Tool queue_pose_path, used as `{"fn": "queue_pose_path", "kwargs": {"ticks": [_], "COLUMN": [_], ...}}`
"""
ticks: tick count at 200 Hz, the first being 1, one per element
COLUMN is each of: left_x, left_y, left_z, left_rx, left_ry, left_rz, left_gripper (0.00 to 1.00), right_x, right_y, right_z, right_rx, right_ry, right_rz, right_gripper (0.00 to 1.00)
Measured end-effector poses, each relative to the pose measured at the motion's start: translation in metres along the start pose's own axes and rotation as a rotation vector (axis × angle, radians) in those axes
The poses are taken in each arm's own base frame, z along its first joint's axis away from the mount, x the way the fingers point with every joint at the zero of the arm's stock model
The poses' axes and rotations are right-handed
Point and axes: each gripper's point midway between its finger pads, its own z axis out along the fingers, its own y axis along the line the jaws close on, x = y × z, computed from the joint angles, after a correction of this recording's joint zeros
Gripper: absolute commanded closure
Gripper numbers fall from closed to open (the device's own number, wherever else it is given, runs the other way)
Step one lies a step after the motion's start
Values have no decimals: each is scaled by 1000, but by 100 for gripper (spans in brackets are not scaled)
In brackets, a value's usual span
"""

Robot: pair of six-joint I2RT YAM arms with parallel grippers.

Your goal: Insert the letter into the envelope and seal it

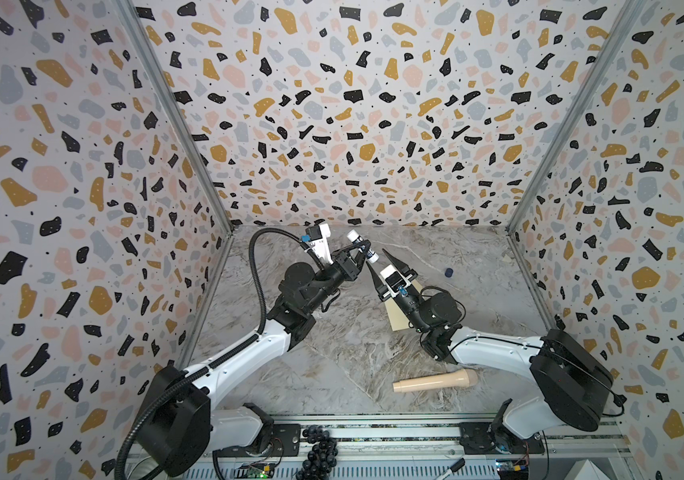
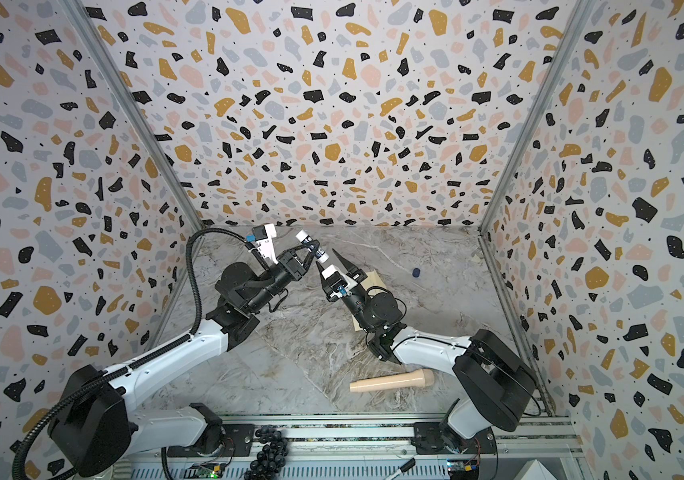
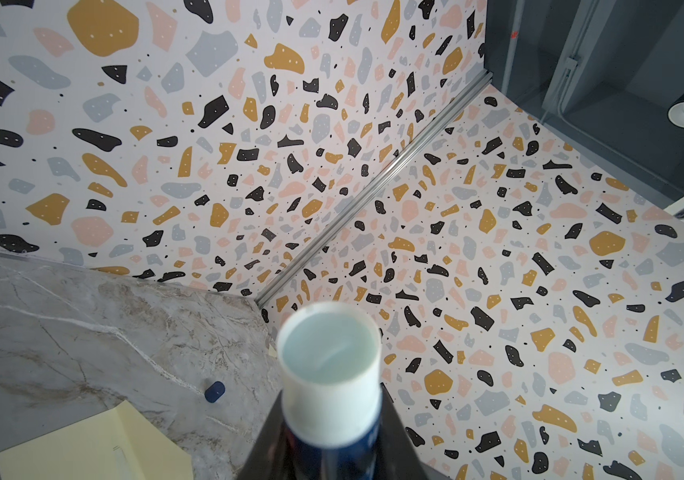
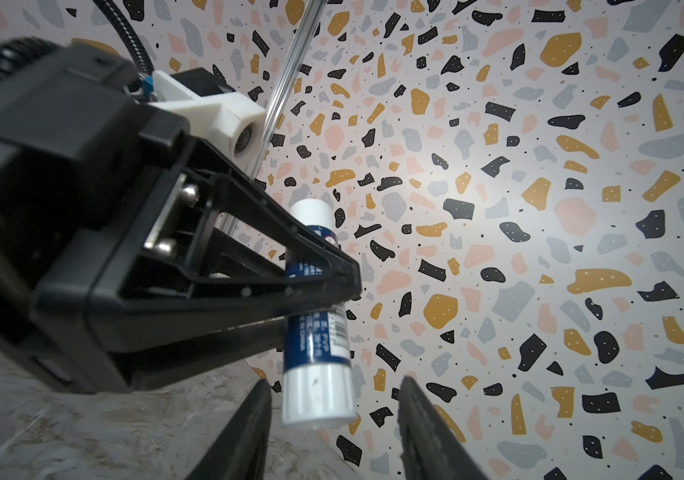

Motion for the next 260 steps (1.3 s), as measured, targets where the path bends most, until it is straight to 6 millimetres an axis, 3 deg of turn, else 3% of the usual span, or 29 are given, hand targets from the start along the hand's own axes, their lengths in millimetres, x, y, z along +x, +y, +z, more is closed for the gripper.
{"fn": "queue_pose_path", "kwargs": {"ticks": [45, 68, 100, 166, 197, 260], "left_x": [0, 0, 0, 1, 1, 5], "left_y": [0, 0, -1, 1, 1, -15], "left_z": [0, 0, 1, 1, 2, 4], "left_rx": [-1, -1, 0, -10, -1, 93], "left_ry": [1, 3, 2, 11, 10, 31], "left_rz": [-3, -5, -7, -9, -3, 43], "left_gripper": [100, 100, 100, 100, 100, 100], "right_x": [-5, -7, -9, -4, -7, -16], "right_y": [-2, -1, 0, 2, -3, -23], "right_z": [3, 3, 5, 6, 5, -5], "right_rx": [5, 0, -14, -49, -131, -461], "right_ry": [-12, -18, -22, -17, -45, -83], "right_rz": [4, 5, 6, 44, 175, 577], "right_gripper": [51, 66, 70, 97, 100, 100]}}
